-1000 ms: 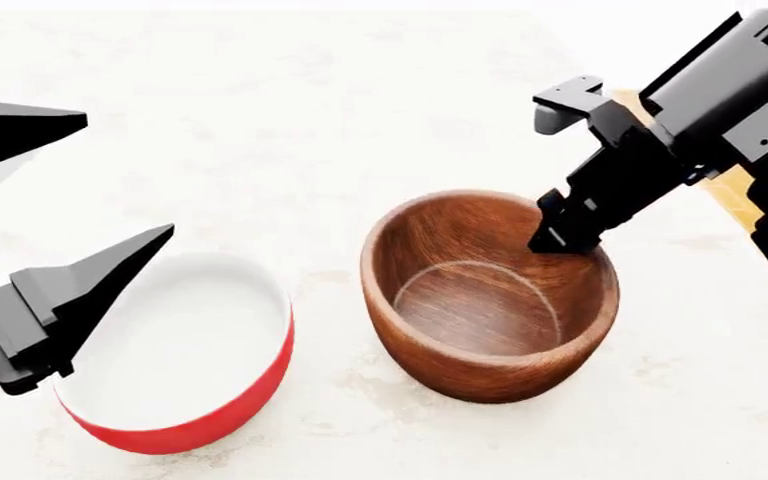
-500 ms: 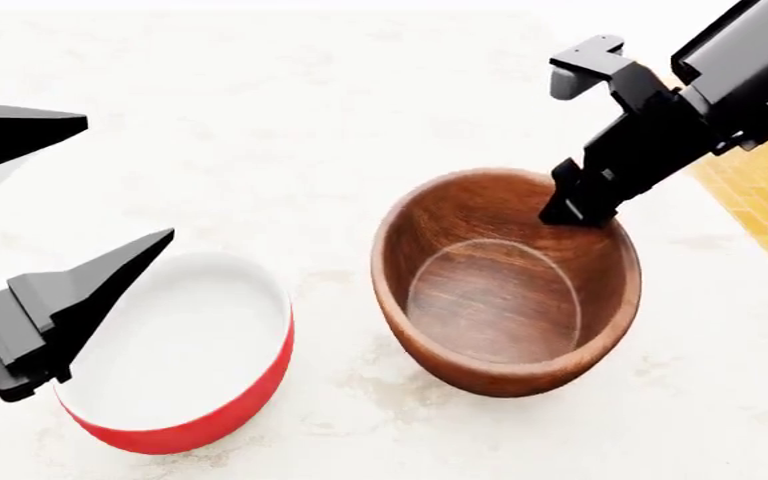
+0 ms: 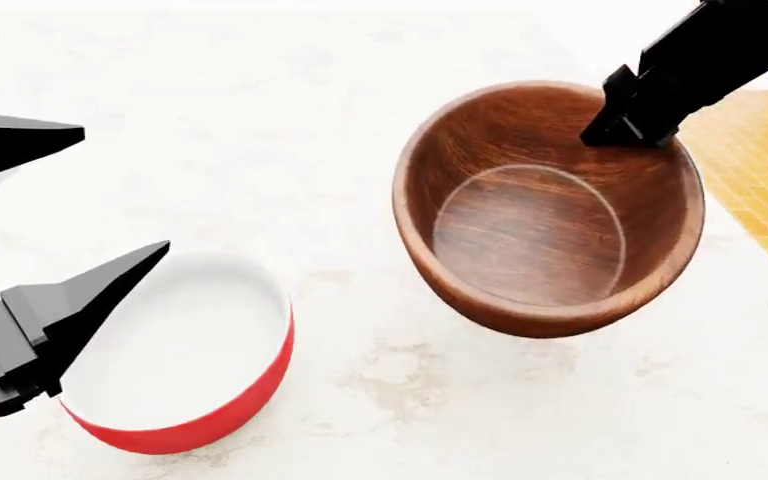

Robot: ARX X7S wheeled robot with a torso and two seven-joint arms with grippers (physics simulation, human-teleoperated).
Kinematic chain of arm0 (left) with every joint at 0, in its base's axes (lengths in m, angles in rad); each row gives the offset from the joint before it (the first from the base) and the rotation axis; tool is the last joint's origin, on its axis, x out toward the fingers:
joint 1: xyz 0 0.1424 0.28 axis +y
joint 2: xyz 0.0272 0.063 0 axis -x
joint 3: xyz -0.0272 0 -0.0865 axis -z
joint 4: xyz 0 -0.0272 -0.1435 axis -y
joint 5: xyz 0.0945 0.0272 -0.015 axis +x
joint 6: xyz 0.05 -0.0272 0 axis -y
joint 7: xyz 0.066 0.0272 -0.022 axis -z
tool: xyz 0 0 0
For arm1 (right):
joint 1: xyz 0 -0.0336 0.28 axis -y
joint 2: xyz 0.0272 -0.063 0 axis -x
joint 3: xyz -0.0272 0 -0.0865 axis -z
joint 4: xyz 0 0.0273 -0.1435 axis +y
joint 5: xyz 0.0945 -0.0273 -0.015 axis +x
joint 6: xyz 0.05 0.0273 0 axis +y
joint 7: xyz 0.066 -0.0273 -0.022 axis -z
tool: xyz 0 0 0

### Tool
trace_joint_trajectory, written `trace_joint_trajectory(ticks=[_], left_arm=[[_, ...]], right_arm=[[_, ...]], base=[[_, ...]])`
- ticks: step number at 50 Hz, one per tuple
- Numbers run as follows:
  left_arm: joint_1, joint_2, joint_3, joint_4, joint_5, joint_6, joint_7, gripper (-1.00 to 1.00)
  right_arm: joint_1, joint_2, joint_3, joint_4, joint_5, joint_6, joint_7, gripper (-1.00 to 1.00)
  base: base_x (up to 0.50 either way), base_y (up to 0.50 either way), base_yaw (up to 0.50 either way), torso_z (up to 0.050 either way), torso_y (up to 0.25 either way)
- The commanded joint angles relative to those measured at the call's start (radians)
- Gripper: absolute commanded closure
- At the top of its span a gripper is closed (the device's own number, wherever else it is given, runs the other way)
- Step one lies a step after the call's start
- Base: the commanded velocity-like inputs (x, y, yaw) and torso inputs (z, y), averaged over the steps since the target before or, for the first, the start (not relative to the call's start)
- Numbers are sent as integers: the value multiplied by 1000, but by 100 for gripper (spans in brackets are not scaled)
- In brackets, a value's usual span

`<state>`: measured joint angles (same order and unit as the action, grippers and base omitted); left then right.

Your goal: Pick the bowl and bowl and place them in the sink. Then turn on the water.

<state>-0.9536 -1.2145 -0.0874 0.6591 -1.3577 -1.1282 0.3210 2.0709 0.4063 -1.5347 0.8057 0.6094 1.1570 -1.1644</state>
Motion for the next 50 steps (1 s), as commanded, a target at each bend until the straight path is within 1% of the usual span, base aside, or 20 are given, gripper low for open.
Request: trace_joint_trajectory(ticks=[1, 2, 3, 4, 5, 7, 9, 15, 16, 18, 19, 24, 28, 32, 40, 46, 47, 48, 49, 50], left_arm=[[-81, -11, 44, -45, -119, -65, -82, -100], [-84, -15, 48, -47, -132, -72, -88, -100], [-126, -19, 89, -84, -206, -115, -142, -100], [-144, -18, 105, -87, -217, -128, -154, -100], [-178, -18, 140, -117, -272, -158, -198, -100], [-230, -12, 186, -159, -330, -191, -261, -100], [-267, -12, 224, -181, -371, -223, -294, -100], [-286, -19, 243, -186, -378, -240, -304, -100], [-311, -22, 277, -216, -424, -263, -342, -100], [-320, -21, 289, -218, -431, -270, -354, -100], [-342, -22, 322, -246, -478, -284, -393, -100], [-393, -21, 390, -288, -541, -317, -464, -100], [-442, -10, 437, -321, -559, -353, -492, -100], [-477, 0, 471, -345, -541, -391, -488, -100], [-551, 7, 581, -425, -607, -406, -576, -100], [-573, 6, 630, -460, -596, -410, -590, -100], [-581, 6, 662, -457, -551, -433, -598, -100], [-572, 1, 662, -442, -524, -428, -564, -100], [-570, -6, 671, -444, -537, -424, -555, -100], [-563, -9, 672, -437, -518, -415, -549, -100]], right_arm=[[57, 17, 3, -28, -3, 11, -7, 100], [57, 19, 3, -32, -3, 12, -6, 100], [56, 24, 6, -39, -1, 16, -2, 100], [56, 27, 7, -45, 0, 19, 0, 100], [54, 35, 10, -58, 3, 26, 7, 100], [51, 44, 15, -70, 7, 32, 16, 100], [50, 51, 18, -82, 10, 37, 22, 100], [43, 68, 28, -103, 18, 49, 37, 100], [42, 73, 29, -112, 20, 53, 40, 100], [43, 76, 32, -120, 21, 57, 45, 100], [40, 80, 34, -124, 23, 59, 49, 100], [30, 96, 38, -145, 29, 70, 60, 100], [28, 102, 41, -158, 33, 74, 64, 100], [28, 104, 46, -167, 36, 73, 66, 100], [22, 113, 45, -179, 39, 76, 69, 100], [14, 117, 52, -184, 43, 79, 78, 100], [12, 119, 54, -187, 45, 80, 80, 100], [11, 119, 55, -187, 46, 80, 81, 100], [11, 118, 57, -187, 47, 81, 82, 100], [11, 118, 57, -188, 48, 82, 83, 100]], base=[[0, 0, 0, 0, 0], [0, 0, 0, 0, 0], [0, 0, 0, 0, 0], [0, 0, 0, 0, 0], [0, 0, 0, 0, 0], [0, 0, 0, 0, 0], [0, 0, 0, 0, 0], [0, 0, 0, 0, 0], [0, 0, 0, 0, 0], [0, 0, 0, 0, 0], [0, 0, 0, 0, 0], [0, 0, 0, 0, 0], [0, 0, 0, 0, 3], [0, 0, 0, 0, 0], [0, 0, 0, 0, 0], [0, 0, 0, 0, 0], [0, 0, 0, 0, 0], [0, 0, 0, 0, 0], [0, 0, 0, 0, 0], [0, 0, 0, 0, 0]])
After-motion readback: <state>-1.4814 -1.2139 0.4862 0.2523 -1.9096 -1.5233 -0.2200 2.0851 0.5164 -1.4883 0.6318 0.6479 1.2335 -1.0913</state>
